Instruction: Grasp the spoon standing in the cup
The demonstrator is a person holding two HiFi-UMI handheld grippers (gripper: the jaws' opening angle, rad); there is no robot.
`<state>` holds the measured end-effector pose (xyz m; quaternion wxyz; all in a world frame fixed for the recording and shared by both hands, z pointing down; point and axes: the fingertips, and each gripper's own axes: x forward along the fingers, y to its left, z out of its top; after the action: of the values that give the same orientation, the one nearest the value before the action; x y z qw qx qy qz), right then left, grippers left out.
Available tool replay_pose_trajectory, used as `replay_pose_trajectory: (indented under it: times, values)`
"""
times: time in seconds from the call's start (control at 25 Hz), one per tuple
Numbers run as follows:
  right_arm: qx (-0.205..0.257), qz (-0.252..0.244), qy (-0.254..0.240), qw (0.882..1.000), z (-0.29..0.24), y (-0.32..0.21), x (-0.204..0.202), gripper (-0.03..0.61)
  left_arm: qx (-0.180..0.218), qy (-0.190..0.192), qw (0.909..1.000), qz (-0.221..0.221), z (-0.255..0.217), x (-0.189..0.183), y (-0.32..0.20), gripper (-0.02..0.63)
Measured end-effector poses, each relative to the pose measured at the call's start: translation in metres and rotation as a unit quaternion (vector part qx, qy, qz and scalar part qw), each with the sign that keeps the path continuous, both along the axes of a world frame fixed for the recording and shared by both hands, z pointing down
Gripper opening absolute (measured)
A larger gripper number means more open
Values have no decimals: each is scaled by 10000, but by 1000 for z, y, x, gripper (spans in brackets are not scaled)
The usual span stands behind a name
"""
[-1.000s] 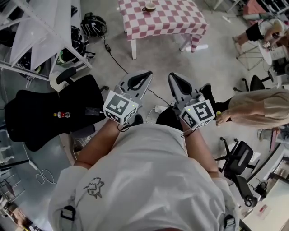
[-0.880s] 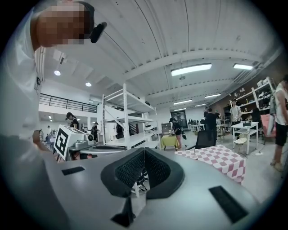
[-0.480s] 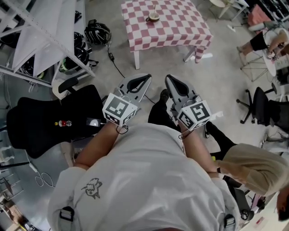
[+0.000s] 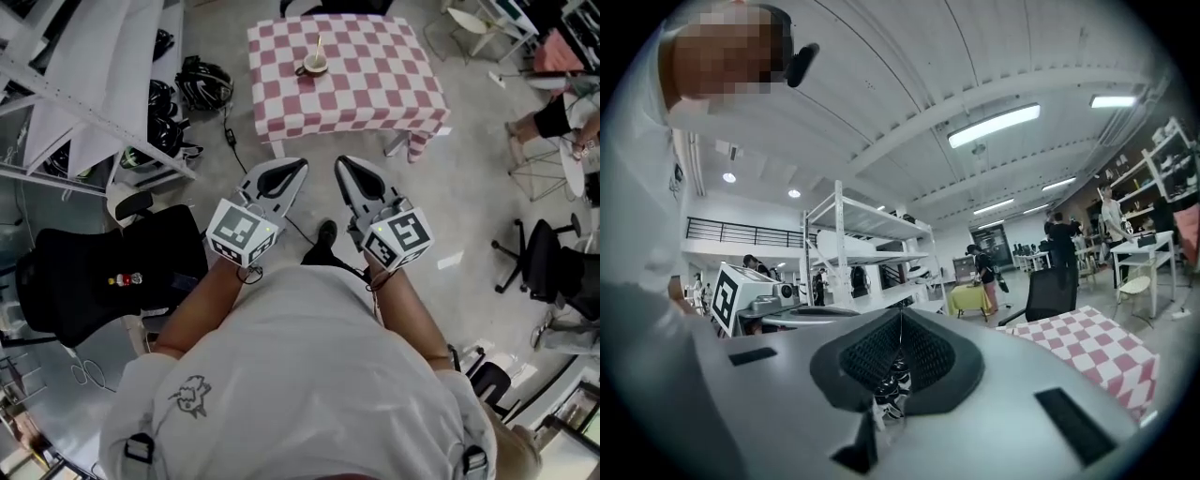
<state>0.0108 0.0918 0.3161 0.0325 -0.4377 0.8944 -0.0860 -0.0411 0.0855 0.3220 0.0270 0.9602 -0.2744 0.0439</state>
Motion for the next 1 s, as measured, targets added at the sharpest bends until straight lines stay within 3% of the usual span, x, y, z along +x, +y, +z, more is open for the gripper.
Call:
replay_pose_trajectory:
  times: [0.32,0.44,0.76,1.0]
  values:
    - [-66,-175,63,9998,-1,-100,86,31,-262,231,9991,-252,0,75,-101,14]
    - [-133,-268,-6,9996,7,-128,103,31,-161,248,9991,-296,-7,92,-126,14]
    - [-294,-387,-74,9988,12,-161,114,31,-197,139,9984,-520,-5,95,-169,14]
    - [-349,-460,6,9983,19,-201,113,31,-295,127,9985,-435,8,100,-205,14]
